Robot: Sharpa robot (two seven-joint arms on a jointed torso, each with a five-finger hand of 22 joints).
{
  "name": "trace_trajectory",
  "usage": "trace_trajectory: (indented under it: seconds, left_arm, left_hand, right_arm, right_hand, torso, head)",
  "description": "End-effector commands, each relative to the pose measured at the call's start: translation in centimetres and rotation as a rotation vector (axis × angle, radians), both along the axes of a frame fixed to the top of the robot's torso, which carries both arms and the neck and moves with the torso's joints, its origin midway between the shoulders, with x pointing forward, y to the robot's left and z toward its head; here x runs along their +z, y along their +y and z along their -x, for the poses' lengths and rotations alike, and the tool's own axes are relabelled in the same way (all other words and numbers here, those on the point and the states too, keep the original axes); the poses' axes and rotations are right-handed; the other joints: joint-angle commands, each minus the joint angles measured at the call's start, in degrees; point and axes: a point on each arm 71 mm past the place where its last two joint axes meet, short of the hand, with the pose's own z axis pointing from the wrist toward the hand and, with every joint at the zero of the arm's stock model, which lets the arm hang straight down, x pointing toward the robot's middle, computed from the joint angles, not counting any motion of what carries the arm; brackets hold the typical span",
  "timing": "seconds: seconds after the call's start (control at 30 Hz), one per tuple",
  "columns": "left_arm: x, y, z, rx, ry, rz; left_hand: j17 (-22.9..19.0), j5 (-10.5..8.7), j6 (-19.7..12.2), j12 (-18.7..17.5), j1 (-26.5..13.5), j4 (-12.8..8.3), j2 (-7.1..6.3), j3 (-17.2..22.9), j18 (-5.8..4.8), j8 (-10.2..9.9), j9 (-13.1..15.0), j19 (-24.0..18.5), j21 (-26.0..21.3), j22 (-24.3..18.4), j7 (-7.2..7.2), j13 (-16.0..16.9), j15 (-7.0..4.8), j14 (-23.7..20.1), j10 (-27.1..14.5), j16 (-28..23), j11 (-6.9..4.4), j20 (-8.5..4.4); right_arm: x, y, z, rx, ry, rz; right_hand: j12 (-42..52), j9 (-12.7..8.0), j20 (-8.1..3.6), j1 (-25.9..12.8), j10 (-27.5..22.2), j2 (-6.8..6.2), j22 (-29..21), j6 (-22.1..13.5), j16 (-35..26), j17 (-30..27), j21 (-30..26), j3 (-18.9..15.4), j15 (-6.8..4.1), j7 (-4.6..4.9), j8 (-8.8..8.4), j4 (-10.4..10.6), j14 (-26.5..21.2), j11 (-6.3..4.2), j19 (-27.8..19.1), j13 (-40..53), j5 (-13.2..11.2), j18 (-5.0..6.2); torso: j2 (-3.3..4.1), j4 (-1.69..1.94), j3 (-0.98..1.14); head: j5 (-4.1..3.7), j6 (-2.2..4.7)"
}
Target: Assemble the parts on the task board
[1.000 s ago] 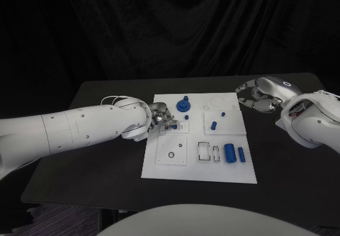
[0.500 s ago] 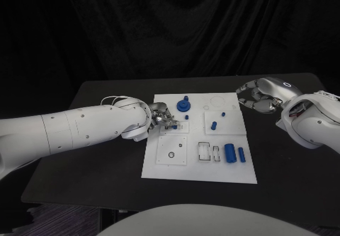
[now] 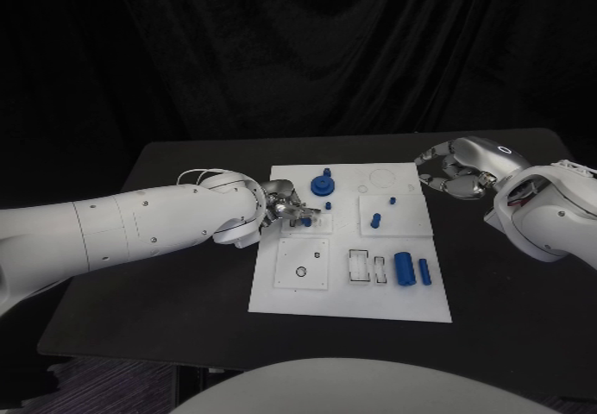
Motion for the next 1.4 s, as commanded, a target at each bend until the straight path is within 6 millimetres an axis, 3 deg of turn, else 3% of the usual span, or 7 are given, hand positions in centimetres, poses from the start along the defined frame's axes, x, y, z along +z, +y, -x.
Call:
trace_trajectory:
  seconds: [0.03, 0.17, 0.33, 0.63, 0.97, 1.07, 1.4]
  left_arm:
    - [-0.38, -0.26, 0.30, -0.022, 0.012, 0.013]
    - [-0.29, -0.28, 0.23, -0.024, -0.002, 0.027]
    - [-0.13, -0.36, 0.13, -0.030, -0.026, 0.052]
    - [0.03, -0.46, 0.04, -0.040, -0.052, 0.079]
    - [-0.10, -0.40, 0.05, -0.037, -0.046, 0.073]
    - [-0.18, -0.34, 0.07, -0.031, -0.039, 0.065]
    - [-0.41, -0.08, 0.16, -0.012, -0.017, 0.037]
  left_hand:
    - [15.1, -0.49, 0.5, 0.1, -0.9, 0.0, 0.09, -0.8, 0.99, -0.4, 0.2, 0.0, -0.2, 1.1, -0.05, 15.1, 0.35, 6.2, 6.0, 0.1, 0.46, 0.35]
    - [15.1, -3.47, 1.2, 0.1, -4.8, 0.0, 1.26, -4.0, 0.99, -0.4, 0.8, 0.0, -0.4, 1.3, -0.12, 15.1, 0.31, 6.2, 6.0, 0.1, 0.41, 0.32]
    - [15.1, -3.80, 1.2, 0.1, -9.1, 0.1, 3.32, -8.2, 1.00, -0.2, 2.4, 0.0, -0.6, 1.5, -0.16, 15.1, 0.29, 6.2, 6.0, 0.1, 0.39, 0.27]
    - [15.1, -3.79, 2.2, 0.1, -9.2, 0.0, 6.70, -11.6, 0.98, 1.5, 5.9, 0.2, -0.7, 2.0, -0.59, 15.1, 0.07, 6.2, 6.0, 0.1, 0.05, 0.12]
    - [15.1, -3.61, 2.5, 0.1, -8.3, 0.0, 8.32, -13.5, 0.95, 2.5, 8.3, 0.3, -0.7, 2.3, -0.87, 15.1, -0.15, 6.2, 6.0, 0.1, -0.19, -0.06]
    - [15.1, -3.44, 2.8, 0.1, -7.5, 0.0, 9.01, -14.6, 0.90, 3.6, 10.1, 0.5, -0.6, 2.6, -1.08, 15.1, -0.28, 6.2, 6.0, 0.1, -0.37, -0.21]
    - [15.1, -0.64, 2.8, 0.1, -5.1, 0.0, 10.30, -16.6, 0.68, 7.8, 10.4, 1.5, -0.1, 3.6, -1.70, 15.1, -0.80, 6.2, 6.0, 0.1, -0.91, -0.68]
  right_arm:
    - [-0.19, -0.13, -0.01, -0.019, 0.019, -0.005]
    - [-0.20, -0.13, -0.02, -0.019, 0.020, -0.005]
    - [-0.20, -0.15, -0.02, -0.021, 0.020, -0.005]
    - [-0.21, -0.17, -0.03, -0.022, 0.021, -0.005]
    - [-0.25, -0.20, -0.02, -0.023, 0.026, -0.002]
    - [-0.26, -0.20, -0.02, -0.023, 0.028, -0.001]
    - [-0.29, -0.21, 0.01, -0.023, 0.033, 0.002]
  right_hand:
    - [0.1, -0.1, 0.31, -0.1, 6.0, 0.25, 10.5, 0.5, -0.3, 12.5, -0.3, 0.3, 0.23, -0.05, -0.27, -0.1, 5.3, 0.32, 0.1, 15.1, 0.3, 0.35]
    - [0.1, -0.1, 0.30, -0.2, 6.0, 0.27, 10.5, 0.6, -0.3, 12.5, -0.3, 0.4, 0.22, -0.05, -0.25, -0.1, 5.3, 0.32, 0.1, 15.1, 0.3, 0.36]
    - [0.1, -0.1, 0.30, -0.2, 6.0, 0.27, 10.5, 0.6, -0.3, 12.5, -0.3, 0.4, 0.22, -0.05, -0.25, -0.1, 5.3, 0.32, 0.1, 15.1, 0.3, 0.36]
    - [0.1, -0.1, 0.29, -0.2, 6.0, 0.30, 10.5, 0.6, -0.3, 12.5, -0.3, 0.5, 0.21, -0.05, -0.24, -0.1, 5.3, 0.31, 0.1, 15.1, 0.3, 0.35]
    - [0.1, -0.1, 0.29, -0.2, 6.0, 0.30, 10.5, 0.6, -0.3, 12.5, -0.3, 0.5, 0.21, -0.05, -0.24, -0.1, 5.3, 0.31, 0.1, 15.1, 0.3, 0.35]
    - [0.1, -0.1, 0.29, -0.2, 6.0, 0.30, 10.5, 0.6, -0.3, 12.5, -0.3, 0.5, 0.21, -0.05, -0.24, -0.1, 5.3, 0.31, 0.1, 15.1, 0.3, 0.35]
    - [0.1, -0.1, 0.28, -0.2, 6.0, 0.34, 10.4, 0.7, -0.4, 12.4, -0.4, 0.6, 0.20, -0.05, -0.26, -0.1, 5.2, 0.30, 0.0, 15.1, 0.4, 0.38]
  torso:
    - [-0.01, 0.00, -0.01]
    - [0.00, -0.02, 0.01]
    - [0.01, -0.03, 0.05]
    - [0.04, -0.03, 0.04]
    - [0.05, -0.03, 0.01]
    - [0.05, 0.03, 0.02]
    - [0.04, 0.02, 0.01]
  head:
    - [-0.02, 0.00]
    - [0.01, 0.00]
    - [0.03, 0.00]
    - [0.11, 0.00]
    - [0.10, 0.00]
    - [0.08, 0.00]
    - [0.22, 0.00]
